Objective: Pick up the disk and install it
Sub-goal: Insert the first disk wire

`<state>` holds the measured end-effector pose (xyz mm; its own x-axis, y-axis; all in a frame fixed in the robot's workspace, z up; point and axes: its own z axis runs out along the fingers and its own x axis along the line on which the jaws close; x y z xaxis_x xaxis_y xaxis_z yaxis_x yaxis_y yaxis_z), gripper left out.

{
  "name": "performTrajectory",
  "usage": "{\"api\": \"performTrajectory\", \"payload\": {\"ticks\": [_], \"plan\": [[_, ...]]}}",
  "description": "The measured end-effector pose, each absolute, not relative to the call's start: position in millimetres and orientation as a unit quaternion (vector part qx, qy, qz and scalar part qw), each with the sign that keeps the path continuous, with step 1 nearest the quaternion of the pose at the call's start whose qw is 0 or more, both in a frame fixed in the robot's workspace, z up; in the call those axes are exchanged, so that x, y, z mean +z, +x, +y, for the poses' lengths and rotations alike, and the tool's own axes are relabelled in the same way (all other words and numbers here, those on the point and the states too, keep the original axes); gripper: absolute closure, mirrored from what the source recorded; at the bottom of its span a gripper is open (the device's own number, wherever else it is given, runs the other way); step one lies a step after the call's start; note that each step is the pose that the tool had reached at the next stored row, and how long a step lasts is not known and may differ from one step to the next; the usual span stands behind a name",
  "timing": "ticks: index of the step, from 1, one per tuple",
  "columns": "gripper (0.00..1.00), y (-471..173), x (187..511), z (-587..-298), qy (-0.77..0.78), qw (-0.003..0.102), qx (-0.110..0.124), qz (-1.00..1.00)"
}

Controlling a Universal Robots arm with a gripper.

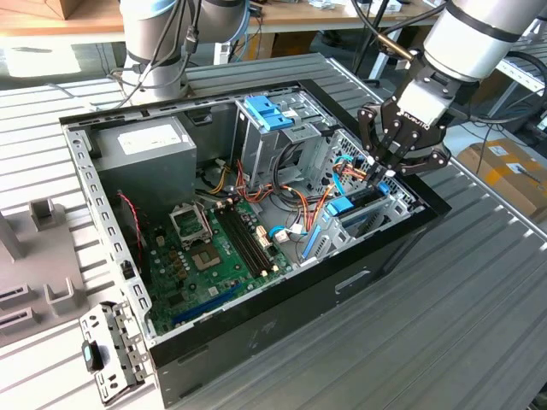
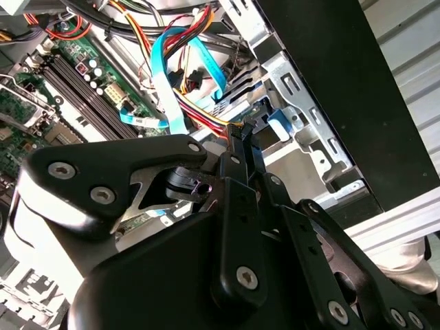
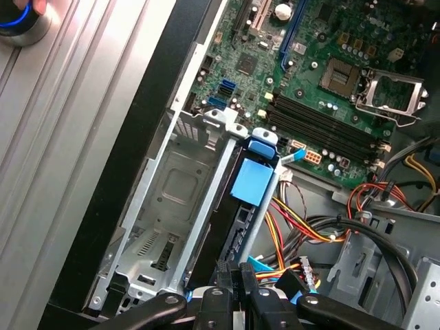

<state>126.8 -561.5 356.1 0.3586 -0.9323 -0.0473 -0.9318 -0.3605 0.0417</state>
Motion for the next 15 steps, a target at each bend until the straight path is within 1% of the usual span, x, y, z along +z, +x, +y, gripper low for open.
{"api": "performTrajectory", "payload": {"ticks": [15], "plan": [[0.84, 126.8, 355.4, -561.5, 0.806, 0.003, -0.031, -0.591]]}}
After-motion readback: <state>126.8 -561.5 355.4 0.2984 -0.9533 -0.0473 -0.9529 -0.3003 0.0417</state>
